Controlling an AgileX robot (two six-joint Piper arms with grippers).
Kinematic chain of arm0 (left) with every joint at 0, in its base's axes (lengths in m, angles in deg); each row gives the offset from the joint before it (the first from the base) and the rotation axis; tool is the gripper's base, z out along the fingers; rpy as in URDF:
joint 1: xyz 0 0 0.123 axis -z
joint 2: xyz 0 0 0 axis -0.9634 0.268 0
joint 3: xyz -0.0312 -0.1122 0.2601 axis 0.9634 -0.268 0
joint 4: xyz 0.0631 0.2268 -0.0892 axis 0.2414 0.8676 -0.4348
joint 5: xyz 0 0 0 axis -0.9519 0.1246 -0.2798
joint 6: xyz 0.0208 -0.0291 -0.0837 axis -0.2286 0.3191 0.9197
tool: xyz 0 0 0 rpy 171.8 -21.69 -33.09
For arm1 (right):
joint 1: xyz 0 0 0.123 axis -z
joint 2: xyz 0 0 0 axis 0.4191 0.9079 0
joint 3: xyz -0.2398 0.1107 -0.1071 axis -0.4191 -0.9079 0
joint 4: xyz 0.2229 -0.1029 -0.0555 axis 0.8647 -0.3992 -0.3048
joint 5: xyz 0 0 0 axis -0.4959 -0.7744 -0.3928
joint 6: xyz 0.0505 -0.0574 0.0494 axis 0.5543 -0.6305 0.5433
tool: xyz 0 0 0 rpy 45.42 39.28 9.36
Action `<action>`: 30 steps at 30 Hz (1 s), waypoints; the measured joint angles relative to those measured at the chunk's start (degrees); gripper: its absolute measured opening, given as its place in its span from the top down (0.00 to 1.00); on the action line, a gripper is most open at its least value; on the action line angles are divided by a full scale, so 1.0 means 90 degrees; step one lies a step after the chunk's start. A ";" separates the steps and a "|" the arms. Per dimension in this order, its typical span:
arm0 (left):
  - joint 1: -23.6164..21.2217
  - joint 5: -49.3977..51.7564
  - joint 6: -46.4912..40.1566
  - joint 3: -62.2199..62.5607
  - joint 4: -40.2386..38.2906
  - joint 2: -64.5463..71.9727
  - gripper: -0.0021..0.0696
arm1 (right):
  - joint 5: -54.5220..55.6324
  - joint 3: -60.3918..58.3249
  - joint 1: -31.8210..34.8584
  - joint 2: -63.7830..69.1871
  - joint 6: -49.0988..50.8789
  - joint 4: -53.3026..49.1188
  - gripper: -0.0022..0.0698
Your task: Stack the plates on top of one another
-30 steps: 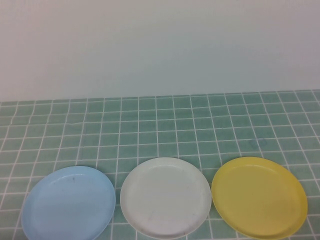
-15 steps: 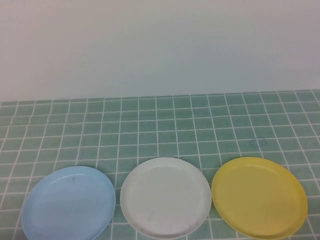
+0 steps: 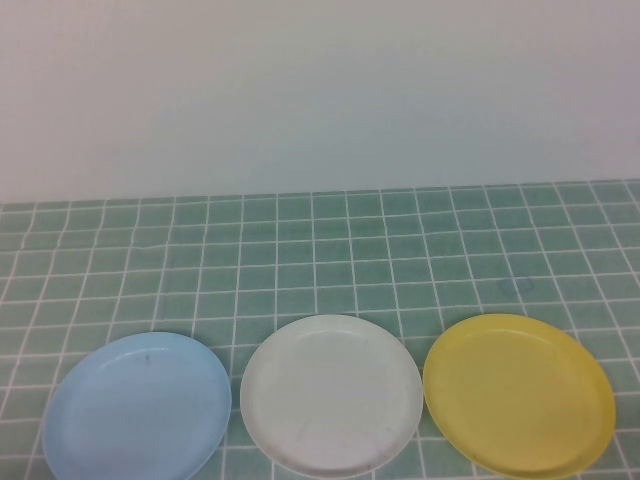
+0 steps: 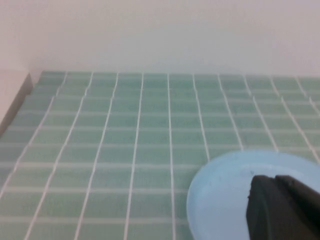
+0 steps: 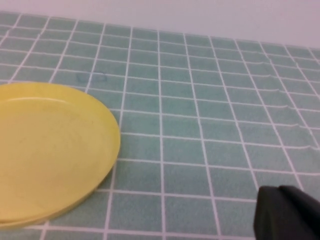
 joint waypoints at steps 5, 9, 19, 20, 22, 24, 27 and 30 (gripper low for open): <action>0.0000 -0.1304 0.0000 0.0000 0.0000 0.0000 0.97 | 0.0426 0.0000 0.0000 0.0000 0.0001 -0.0039 0.97; 0.0000 -0.2009 0.0000 0.0000 0.0000 0.0000 0.97 | 0.1127 0.0000 0.0000 0.0000 0.0001 -0.0022 0.97; 0.0000 -0.2213 -0.0253 0.0000 0.0039 0.0000 0.97 | 0.2674 0.0000 0.0000 0.0000 0.0509 0.0165 0.97; 0.0000 -0.2357 -0.0196 0.0000 0.0013 0.0000 0.97 | 0.2740 0.0000 0.0000 0.0000 0.0580 0.0163 0.97; 0.0000 -0.2586 0.0255 0.0000 -0.0042 0.0000 0.97 | 0.2843 0.0000 0.0000 0.0000 0.0654 0.0163 0.97; 0.0000 -0.2757 0.0605 0.0000 -0.0042 0.0000 0.97 | 0.2899 0.0000 0.0000 0.0000 0.0668 0.0163 0.97; 0.0000 -0.2946 0.0748 0.0000 -0.0042 0.0000 0.97 | 0.2925 0.0000 0.0000 0.0000 0.0677 0.0179 0.97; 0.0000 -0.3032 0.0748 0.0000 -0.0042 0.0000 0.97 | 0.2925 0.0000 0.0000 0.0000 0.0682 0.0193 0.97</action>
